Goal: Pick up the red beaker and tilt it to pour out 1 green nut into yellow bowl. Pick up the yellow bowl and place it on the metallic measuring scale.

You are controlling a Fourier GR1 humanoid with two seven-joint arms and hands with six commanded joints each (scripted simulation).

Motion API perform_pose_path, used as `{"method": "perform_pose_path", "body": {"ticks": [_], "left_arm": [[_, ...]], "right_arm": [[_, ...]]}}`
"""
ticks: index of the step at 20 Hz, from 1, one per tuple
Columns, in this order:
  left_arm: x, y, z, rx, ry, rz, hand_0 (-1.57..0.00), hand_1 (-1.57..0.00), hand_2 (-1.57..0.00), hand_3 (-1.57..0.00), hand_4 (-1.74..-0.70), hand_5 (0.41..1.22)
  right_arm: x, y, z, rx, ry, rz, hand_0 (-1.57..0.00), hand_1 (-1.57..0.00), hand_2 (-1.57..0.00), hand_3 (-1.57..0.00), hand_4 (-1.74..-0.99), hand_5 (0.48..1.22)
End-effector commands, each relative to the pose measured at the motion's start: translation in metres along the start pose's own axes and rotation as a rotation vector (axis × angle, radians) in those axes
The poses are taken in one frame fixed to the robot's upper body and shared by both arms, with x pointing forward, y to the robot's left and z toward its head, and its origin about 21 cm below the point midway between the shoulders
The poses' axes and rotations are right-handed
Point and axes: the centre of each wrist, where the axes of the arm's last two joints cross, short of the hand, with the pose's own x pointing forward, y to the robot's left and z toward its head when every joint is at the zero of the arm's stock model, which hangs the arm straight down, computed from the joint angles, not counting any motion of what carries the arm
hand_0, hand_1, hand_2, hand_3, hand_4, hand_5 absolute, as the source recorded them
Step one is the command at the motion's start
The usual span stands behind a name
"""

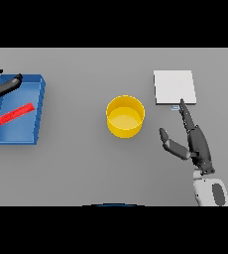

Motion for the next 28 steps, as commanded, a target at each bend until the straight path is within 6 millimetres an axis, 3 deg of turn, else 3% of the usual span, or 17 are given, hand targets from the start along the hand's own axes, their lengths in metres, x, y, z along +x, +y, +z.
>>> {"method": "perform_pose_path", "body": {"ticks": [1, 4, 7, 13, 17, 20, 28], "left_arm": [[-0.001, -0.001, 0.000, 0.011, -0.007, 0.002, -0.13, -0.11, -0.11, -0.11, -0.79, 0.627], [0.001, -0.002, 0.002, 0.037, -0.079, 0.033, -0.06, -0.06, -0.06, -0.06, -0.78, 0.633], [0.002, -0.004, 0.005, 0.040, -0.132, 0.089, -0.03, -0.03, -0.03, -0.03, -0.79, 0.652], [0.005, -0.014, 0.008, 0.017, -0.133, 0.117, -0.01, -0.01, -0.01, -0.01, -0.81, 0.683], [0.004, -0.012, 0.011, 0.012, -0.142, 0.116, 0.00, 0.00, 0.00, 0.00, -0.81, 0.688], [0.004, -0.010, 0.011, 0.006, -0.136, 0.119, 0.00, 0.00, 0.00, 0.00, -0.81, 0.689], [-0.004, -0.008, 0.009, 0.003, -0.127, 0.112, 0.00, 0.00, 0.00, 0.00, -0.81, 0.693]], "right_arm": [[-0.001, 0.003, 0.001, 0.000, 0.001, -0.001, 0.00, 0.00, 0.00, 0.00, -1.157, 0.665], [0.006, 0.004, -0.002, -0.004, 0.039, 0.071, 0.00, 0.00, 0.00, 0.00, -1.131, 0.631], [0.012, -0.003, -0.016, 0.119, -0.010, 0.145, 0.00, 0.00, 0.00, 0.00, -1.080, 0.662], [0.033, -0.006, -0.056, 0.390, -0.098, 0.582, 0.00, 0.00, 0.00, 0.00, -1.137, 0.626], [0.047, 0.005, -0.079, 0.590, -0.201, 0.795, 0.00, 0.00, 0.00, 0.00, -1.157, 0.635], [0.046, 0.016, -0.092, 0.707, -0.233, 0.917, 0.00, 0.00, 0.00, 0.00, -1.164, 0.641], [0.043, 0.043, -0.122, 0.945, -0.260, 1.050, 0.00, 0.00, 0.00, 0.00, -1.157, 0.652]]}}
